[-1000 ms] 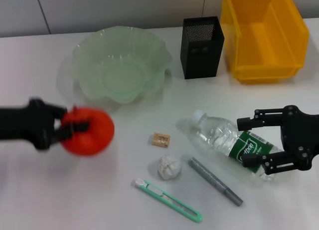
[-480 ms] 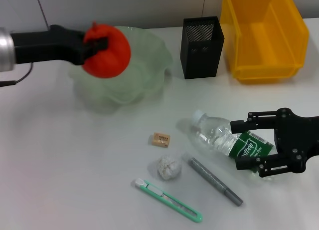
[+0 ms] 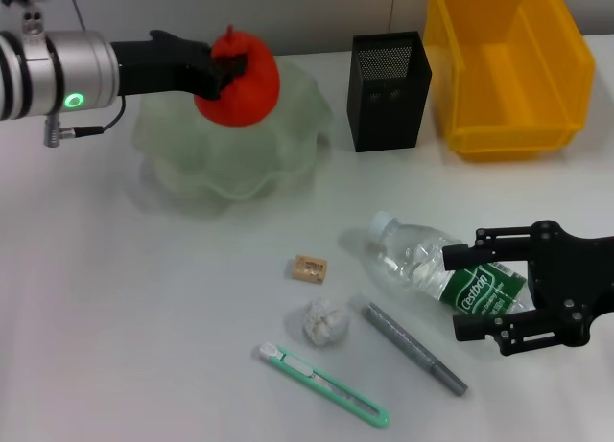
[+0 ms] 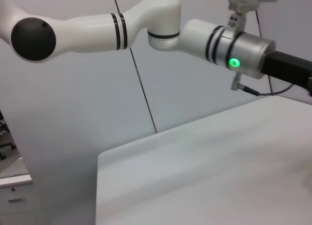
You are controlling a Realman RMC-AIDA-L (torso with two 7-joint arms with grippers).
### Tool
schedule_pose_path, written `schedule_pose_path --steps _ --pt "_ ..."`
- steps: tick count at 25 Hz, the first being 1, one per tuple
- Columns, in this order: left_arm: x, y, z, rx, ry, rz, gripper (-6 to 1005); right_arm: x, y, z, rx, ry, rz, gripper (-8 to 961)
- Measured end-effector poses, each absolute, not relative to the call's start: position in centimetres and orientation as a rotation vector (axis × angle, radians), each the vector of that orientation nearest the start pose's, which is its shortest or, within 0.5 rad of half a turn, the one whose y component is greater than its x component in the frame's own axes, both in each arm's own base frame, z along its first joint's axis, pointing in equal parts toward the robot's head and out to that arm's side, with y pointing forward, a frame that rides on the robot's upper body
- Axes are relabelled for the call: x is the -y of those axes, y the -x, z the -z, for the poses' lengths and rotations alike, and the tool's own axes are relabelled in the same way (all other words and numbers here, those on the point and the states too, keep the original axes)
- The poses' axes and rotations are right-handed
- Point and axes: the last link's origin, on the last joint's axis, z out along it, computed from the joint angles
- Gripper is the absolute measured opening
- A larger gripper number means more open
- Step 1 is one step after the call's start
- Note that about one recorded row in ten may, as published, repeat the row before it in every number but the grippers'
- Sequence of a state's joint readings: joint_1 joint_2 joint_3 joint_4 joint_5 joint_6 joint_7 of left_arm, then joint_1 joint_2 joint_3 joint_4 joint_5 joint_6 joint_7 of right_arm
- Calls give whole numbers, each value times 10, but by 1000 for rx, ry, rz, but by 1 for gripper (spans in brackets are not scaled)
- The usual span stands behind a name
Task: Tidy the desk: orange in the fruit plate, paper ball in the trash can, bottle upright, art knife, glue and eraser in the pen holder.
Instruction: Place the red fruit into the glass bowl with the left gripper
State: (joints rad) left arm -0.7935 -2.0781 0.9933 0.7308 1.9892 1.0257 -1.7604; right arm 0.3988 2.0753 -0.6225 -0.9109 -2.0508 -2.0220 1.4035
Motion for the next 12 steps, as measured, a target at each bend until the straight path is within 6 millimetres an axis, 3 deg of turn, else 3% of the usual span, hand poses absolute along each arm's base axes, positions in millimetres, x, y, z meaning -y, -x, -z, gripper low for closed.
schedule_pose_path --steps 12 --pt "-452 169 34 528 2429 302 56 -263 -260 -46 -467 2967 -820 729"
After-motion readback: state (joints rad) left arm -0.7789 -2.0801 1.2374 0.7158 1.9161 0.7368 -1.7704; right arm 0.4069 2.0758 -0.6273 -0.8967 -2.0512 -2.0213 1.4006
